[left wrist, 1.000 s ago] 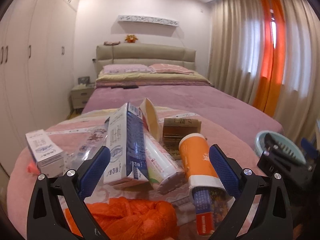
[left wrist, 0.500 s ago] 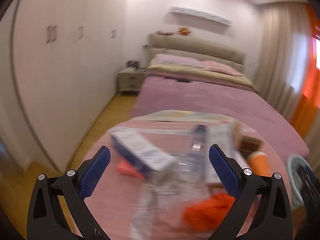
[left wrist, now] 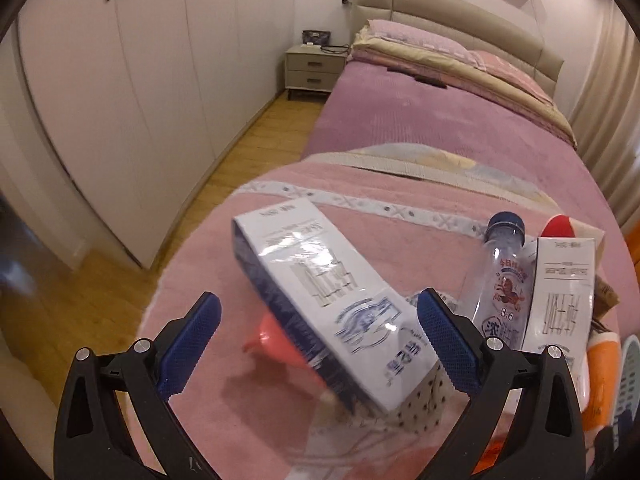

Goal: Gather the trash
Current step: 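Grasp the white milk carton with the left tool while the right tool grasps the orange plastic bag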

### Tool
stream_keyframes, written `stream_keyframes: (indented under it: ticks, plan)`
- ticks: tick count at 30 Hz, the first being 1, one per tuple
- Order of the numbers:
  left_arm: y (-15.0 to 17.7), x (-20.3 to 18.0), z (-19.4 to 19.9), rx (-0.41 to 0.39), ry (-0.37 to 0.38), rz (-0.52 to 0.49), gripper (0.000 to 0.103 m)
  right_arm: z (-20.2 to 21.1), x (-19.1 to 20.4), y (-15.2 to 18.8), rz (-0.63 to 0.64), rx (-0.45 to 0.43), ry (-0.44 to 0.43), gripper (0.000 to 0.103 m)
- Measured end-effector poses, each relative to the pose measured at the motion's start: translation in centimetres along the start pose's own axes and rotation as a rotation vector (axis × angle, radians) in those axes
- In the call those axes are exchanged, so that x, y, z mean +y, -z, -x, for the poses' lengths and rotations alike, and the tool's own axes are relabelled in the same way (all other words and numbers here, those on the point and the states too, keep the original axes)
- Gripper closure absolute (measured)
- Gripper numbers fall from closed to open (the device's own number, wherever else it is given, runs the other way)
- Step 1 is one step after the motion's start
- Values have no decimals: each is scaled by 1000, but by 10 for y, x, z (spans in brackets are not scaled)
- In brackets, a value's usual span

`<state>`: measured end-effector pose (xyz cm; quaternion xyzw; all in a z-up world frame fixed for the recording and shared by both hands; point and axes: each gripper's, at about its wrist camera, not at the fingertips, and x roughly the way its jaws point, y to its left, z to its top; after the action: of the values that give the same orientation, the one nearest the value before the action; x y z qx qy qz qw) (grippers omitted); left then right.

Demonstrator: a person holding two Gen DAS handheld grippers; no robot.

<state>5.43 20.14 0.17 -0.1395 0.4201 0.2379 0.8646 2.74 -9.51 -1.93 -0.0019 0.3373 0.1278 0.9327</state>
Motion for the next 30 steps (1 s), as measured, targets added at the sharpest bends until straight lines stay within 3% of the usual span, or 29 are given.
stream_keyframes:
  ticks: [3,6,7,13,19,24,30]
  plan:
    - [0,-10,-5,8,-39,-42,10,-2,-3,-1,-3,23,-31,32]
    - [-1,-12,-11,46,-16,-64,27,2,-12,-2,-11,27,-51,32]
    - [0,-11,-11,45,-14,-64,29,4,-13,-2,-6,31,-61,32]
    - [9,-6,5,-16,59,-82,53,25,21,11,83,35,-232,32]
    - [25,9,28,-87,183,-85,53,10,64,25,186,62,-262,32]
    - [34,23,56,-136,263,-85,53,-13,70,28,209,96,-207,32]
    - [36,17,72,-169,307,-98,53,-31,77,29,238,114,-153,32]
